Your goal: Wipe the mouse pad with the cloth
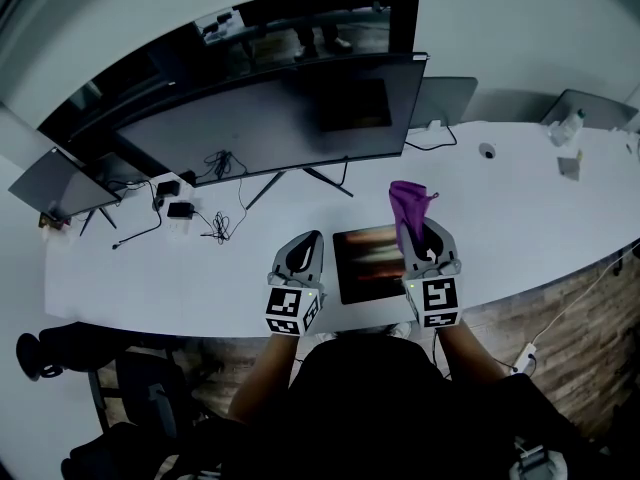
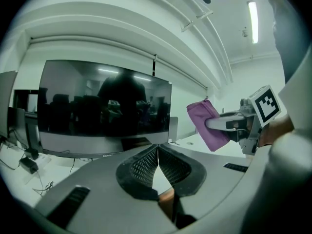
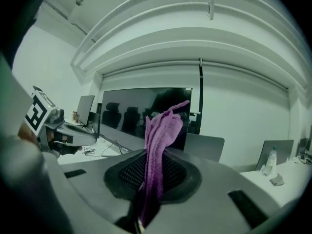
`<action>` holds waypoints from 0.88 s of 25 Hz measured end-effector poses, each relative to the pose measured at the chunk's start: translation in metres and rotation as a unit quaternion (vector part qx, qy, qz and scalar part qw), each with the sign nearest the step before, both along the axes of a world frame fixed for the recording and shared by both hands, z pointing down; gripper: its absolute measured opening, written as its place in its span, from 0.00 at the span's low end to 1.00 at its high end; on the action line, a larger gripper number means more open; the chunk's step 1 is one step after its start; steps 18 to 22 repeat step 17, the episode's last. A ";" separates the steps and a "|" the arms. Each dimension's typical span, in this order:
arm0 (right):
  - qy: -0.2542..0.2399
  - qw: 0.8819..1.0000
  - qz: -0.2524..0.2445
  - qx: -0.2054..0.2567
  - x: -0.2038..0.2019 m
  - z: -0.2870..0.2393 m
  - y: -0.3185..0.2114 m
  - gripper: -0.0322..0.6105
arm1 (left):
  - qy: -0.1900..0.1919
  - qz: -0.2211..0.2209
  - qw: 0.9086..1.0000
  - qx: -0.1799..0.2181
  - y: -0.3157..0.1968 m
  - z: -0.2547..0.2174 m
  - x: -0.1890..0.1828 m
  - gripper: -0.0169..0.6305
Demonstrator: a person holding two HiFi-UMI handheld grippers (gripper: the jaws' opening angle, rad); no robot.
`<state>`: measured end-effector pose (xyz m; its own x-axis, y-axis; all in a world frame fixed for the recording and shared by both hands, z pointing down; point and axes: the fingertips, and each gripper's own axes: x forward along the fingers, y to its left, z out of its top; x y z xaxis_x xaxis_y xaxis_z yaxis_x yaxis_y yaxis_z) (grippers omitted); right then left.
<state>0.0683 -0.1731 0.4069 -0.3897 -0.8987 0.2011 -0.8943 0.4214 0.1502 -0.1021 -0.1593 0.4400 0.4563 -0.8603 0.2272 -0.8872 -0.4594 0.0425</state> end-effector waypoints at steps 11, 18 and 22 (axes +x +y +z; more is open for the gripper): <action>-0.013 1.000 0.003 0.007 -0.002 -0.005 0.003 0.15 | 0.001 -0.001 1.000 0.006 0.005 -0.006 0.002 0.06; -0.024 1.000 -0.007 0.000 -0.002 -0.004 0.005 0.15 | 0.002 -0.001 1.000 0.006 0.007 -0.007 0.004 0.06; -0.024 1.000 -0.007 0.000 -0.002 -0.004 0.005 0.15 | 0.002 -0.001 1.000 0.006 0.007 -0.007 0.004 0.06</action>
